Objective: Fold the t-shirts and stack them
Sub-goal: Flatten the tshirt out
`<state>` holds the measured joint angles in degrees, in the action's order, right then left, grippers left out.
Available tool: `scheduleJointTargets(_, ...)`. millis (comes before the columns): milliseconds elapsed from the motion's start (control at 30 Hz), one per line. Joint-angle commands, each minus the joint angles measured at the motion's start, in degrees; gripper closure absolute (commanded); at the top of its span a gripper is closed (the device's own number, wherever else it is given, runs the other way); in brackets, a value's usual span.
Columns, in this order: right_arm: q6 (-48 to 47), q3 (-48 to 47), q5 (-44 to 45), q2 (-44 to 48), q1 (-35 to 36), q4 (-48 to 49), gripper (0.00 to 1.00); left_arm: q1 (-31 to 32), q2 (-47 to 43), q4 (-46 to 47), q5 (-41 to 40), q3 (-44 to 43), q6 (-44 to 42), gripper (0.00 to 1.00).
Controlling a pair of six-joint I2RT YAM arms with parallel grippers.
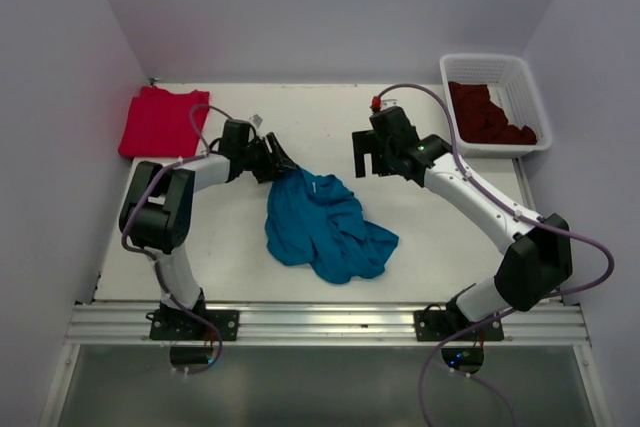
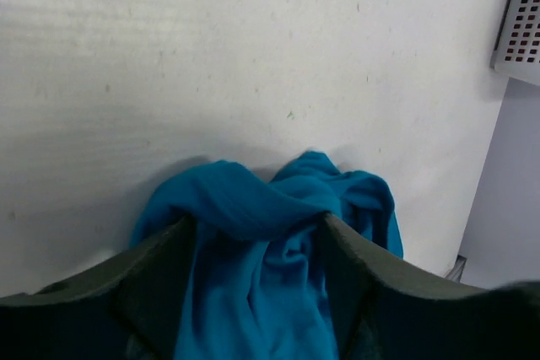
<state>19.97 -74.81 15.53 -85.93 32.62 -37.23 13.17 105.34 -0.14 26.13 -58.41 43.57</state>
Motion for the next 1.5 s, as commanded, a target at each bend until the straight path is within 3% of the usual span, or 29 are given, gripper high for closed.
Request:
scheduleJointTargets(0, 0.16, 0.8, 0.2, 2.26, 0.16, 1.73, 0.01, 0.19, 2.93, 5.14, -0.2, -4.69, 0.9, 0.4)
scheduleJointTargets(167, 0.07, 1.42, 0.2, 3.14, 0.07, 1.81, 0.01, 0.19, 10.31, 5.94, 0.24, -11.44, -1.47, 0.7)
scheduleJointTargets(200, -0.01, 1.59, 0.38, 3.66, 0.16, 1.64, 0.01, 0.19, 11.46, 5.59, 0.32, -12.68, -1.73, 0.86)
scheduleJointTargets(267, -0.1, 1.85, 0.9, 4.28, 0.07, 1.46, 0.01, 0.19, 14.88, 4.45, 0.76, -17.06, -2.7, 1.0)
scheduleJointTargets(433, -0.37, 3.0, 1.7, 6.3, 0.07, 1.11, 0.01, -0.16, 20.07, 4.19, 2.69, -26.56, -5.07, 1.0)
scheduleJointTargets(633, -0.54, 3.79, 2.66, 7.97, 0.16, 0.58, 0.01, -0.42, 26.31, -2.67, 6.37, -46.68, -6.13, 1.0)
scheduleJointTargets(667, -0.54, 3.96, 2.75, 8.23, 0.07, 0.41, 0.01, -0.42, 26.32, -2.67, 7.43, -49.66, -5.96, 0.96)
scheduleJointTargets(700, -0.54, 4.31, 3.01, 8.41, 0.16, 0.32, 0.01, -0.51, 26.06, -2.76, 8.23, -50.56, -6.22, 0.79)
scheduleJointTargets(733, -0.63, 4.58, 3.19, 8.76, 0.16, 0.41, 0.01, -0.43, 24.06, -2.67, 8.93, -50.66, -6.83, 0.57)
scheduleJointTargets(767, -0.72, 4.84, 3.37, 9.28, 0.16, 0.41, 0.01, -0.42, 22.56, -2.76, 8.94, -49.53, -8.66, 0.04)
scheduleJointTargets(800, -0.72, 5.45, 3.37, 9.38, 0.07, 0.76, 0.01, -0.34, 20.8, -3.02, 8.68, -48.56, -9.81, 0.0)
scheduleJointTargets(933, -0.63, 6.51, 2.75, 9.38, 0.16, 1.28, 0.01, 0.1, 9.83, -8.97, 6.66, -43.28, -19.03, 0.0)
scheduleJointTargets(1100, -0.28, 7.48, 2.05, 8.06, 0.16, 2.95, 0.01, 4.13, 3.31, -31.04, -0.62, -41.18, -37.22, 0.0)
scheduleJointTargets(1267, 0.25, 6.78, 1.52, 6.92, 0.16, 3.49, 0.01, 11.68, -2.95, -34.74, -4.68, -30.9, -44.26, 0.06)
scheduleJointTargets(1467, 0.42, 7.3, 1.96, 8.58, 0.16, 3.31, 0.01, 19.42, -0.14, -39.92, -7.41, -30.18, -49.54, 0.17)
